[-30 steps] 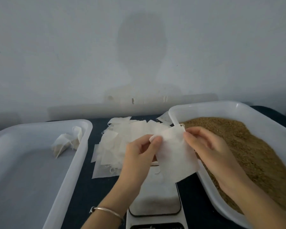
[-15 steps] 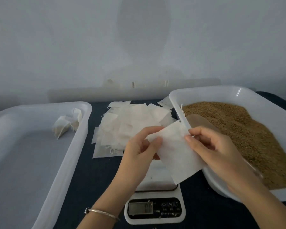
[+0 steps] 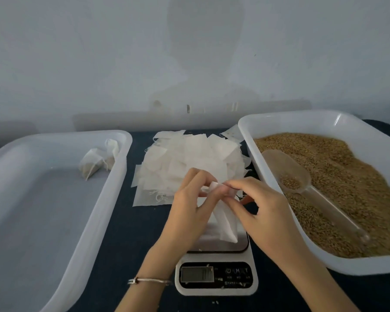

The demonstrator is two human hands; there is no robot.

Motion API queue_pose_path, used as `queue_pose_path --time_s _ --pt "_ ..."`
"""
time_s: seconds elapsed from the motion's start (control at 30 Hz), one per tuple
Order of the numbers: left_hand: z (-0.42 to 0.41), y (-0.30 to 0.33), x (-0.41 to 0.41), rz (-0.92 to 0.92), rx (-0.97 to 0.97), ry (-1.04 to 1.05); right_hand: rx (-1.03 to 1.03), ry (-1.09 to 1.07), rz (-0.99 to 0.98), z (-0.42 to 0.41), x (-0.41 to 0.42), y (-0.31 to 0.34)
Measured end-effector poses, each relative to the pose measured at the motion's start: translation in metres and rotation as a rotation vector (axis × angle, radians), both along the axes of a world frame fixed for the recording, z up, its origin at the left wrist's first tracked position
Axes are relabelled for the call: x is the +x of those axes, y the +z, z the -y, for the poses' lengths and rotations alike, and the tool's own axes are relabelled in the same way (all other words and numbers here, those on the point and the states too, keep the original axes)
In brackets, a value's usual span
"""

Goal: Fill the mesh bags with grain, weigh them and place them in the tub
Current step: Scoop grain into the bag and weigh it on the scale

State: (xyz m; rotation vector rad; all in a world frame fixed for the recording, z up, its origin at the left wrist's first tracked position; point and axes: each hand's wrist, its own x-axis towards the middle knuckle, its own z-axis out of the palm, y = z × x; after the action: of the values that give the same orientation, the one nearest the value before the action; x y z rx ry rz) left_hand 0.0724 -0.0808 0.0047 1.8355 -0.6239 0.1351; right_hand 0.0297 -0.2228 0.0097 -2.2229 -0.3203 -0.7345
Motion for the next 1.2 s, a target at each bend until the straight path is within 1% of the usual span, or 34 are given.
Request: queue_pose_path --time_s 0.03,0.1,0.13,0.17,0.2,0.27,0.37,0.4,0.47,0.57,0.67,0.73,0.8,0.87,1.0,1.07,1.2 --pt "-0.001 0.001 0.001 -0.101 -0.047 -0.071 0.006 -0.013 0.017 0.001 0.002 0.000" --pt "-0.002 0.003 0.002 -0.374 -0.137 -0.220 0.023 -0.017 0.038 0.000 0.006 -0.001" --pt "-0.003 0.003 0.002 -0.494 -0.151 -0.276 0.033 -0.011 0.031 -0.002 0.006 0.000" --pt "-0.003 0.004 0.003 -0.567 -0.135 -0.313 0.038 -0.016 0.019 -0.004 0.006 0.000" --pt "-0.003 0.004 0.004 -0.596 -0.104 -0.336 0.040 -0.028 0.000 -0.004 0.005 0.000" --pt "-0.006 0.006 0.007 -0.569 -0.029 -0.360 0.054 -0.004 -0.085 -0.003 0.001 0.003" --pt "-0.015 0.018 0.014 -0.405 0.185 -0.388 0.143 0.188 -0.273 0.006 -0.007 0.012" --pt "-0.019 0.022 0.016 -0.347 0.265 -0.385 0.144 0.249 -0.316 0.010 -0.010 0.016" --pt "-0.024 0.027 0.018 -0.255 0.396 -0.364 0.085 0.322 -0.370 0.016 -0.016 0.025" --pt "-0.025 0.033 0.014 -0.160 0.504 -0.355 -0.008 0.351 -0.371 0.019 -0.019 0.037" --pt "-0.022 0.035 0.005 -0.121 0.501 -0.311 -0.170 0.363 -0.339 0.021 -0.020 0.043" --pt "-0.020 0.037 0.000 -0.052 0.478 -0.290 -0.253 0.387 -0.340 0.021 -0.020 0.043" --pt "-0.017 0.039 -0.003 -0.055 0.430 -0.367 -0.270 0.402 -0.340 0.018 -0.021 0.043" --pt "-0.014 0.036 -0.005 -0.093 0.441 -0.435 -0.256 0.414 -0.337 0.015 -0.022 0.041" --pt "-0.006 0.024 -0.009 -0.123 0.427 -0.381 -0.328 0.397 -0.349 0.013 -0.023 0.035" --pt "-0.004 0.021 -0.009 -0.150 0.403 -0.357 -0.330 0.407 -0.363 0.014 -0.023 0.035" --pt "-0.001 0.021 -0.010 -0.181 0.391 -0.368 -0.396 0.394 -0.339 0.019 -0.024 0.037"
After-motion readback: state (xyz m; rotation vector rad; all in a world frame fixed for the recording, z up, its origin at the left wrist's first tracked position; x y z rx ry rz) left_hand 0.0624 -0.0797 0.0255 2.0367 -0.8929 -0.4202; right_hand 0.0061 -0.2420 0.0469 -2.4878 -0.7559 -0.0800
